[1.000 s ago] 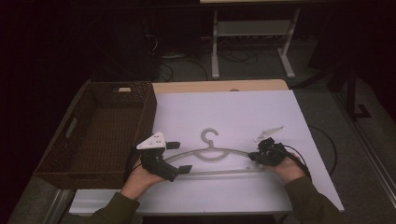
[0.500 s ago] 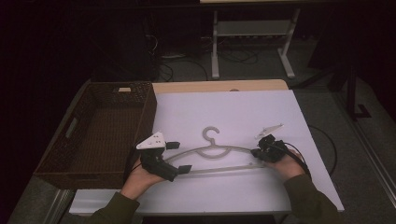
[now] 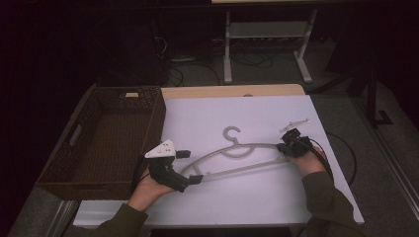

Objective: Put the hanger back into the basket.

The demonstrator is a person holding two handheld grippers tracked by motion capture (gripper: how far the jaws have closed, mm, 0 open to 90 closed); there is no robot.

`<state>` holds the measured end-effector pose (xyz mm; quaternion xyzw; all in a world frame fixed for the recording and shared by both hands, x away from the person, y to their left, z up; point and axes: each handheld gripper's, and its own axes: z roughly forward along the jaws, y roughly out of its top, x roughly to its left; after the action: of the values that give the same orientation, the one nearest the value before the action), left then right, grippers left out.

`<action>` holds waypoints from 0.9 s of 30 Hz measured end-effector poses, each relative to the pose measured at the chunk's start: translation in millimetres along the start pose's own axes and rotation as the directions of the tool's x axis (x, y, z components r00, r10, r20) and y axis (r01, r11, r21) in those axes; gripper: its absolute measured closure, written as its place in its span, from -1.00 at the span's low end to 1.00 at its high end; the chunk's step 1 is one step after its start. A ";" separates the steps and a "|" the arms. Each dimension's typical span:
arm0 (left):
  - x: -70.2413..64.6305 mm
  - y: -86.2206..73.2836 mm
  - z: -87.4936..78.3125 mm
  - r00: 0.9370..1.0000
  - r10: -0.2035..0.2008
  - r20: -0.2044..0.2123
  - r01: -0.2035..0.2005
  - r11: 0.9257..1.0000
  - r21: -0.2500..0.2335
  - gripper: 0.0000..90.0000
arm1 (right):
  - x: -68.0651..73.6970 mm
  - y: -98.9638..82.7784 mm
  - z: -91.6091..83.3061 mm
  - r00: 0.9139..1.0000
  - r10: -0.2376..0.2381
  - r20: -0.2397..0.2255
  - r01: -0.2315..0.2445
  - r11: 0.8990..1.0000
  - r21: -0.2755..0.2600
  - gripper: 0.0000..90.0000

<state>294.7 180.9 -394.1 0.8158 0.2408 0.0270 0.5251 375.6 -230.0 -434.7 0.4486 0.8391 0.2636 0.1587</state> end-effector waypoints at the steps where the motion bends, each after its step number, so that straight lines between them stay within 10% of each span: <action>1: 0.0 0.0 -0.2 1.000 -0.003 0.000 0.003 1.000 0.001 -1.00 | -3.0 0.7 0.7 1.000 0.006 0.005 -0.006 1.000 -0.001 0.99; 9: 0.6 -0.5 -0.5 1.000 -0.016 0.003 0.016 1.000 -0.010 -1.00 | -3.1 4.2 -8.1 0.999 0.034 -0.012 -0.034 0.998 -0.053 0.99; 17: 1.9 -1.3 0.3 1.000 -0.016 0.001 0.016 1.000 -0.002 -1.00 | 43.1 24.4 -10.9 0.986 -0.088 -0.144 0.074 0.992 -0.102 0.99; 24: 0.7 -1.3 1.4 1.000 -0.012 0.004 0.012 1.000 0.001 -1.00 | 104.6 42.9 8.0 0.933 -0.203 -0.296 0.182 0.979 -0.098 0.99; 27: 0.8 -1.6 1.6 1.000 -0.012 0.005 0.012 1.000 -0.001 -1.00 | 115.2 45.2 14.6 0.924 -0.219 -0.314 0.200 0.975 -0.091 0.99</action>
<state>295.3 180.4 -396.4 0.8143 0.2443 0.0219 0.5261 350.1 -108.5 -423.5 0.3024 0.8890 0.3387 0.0595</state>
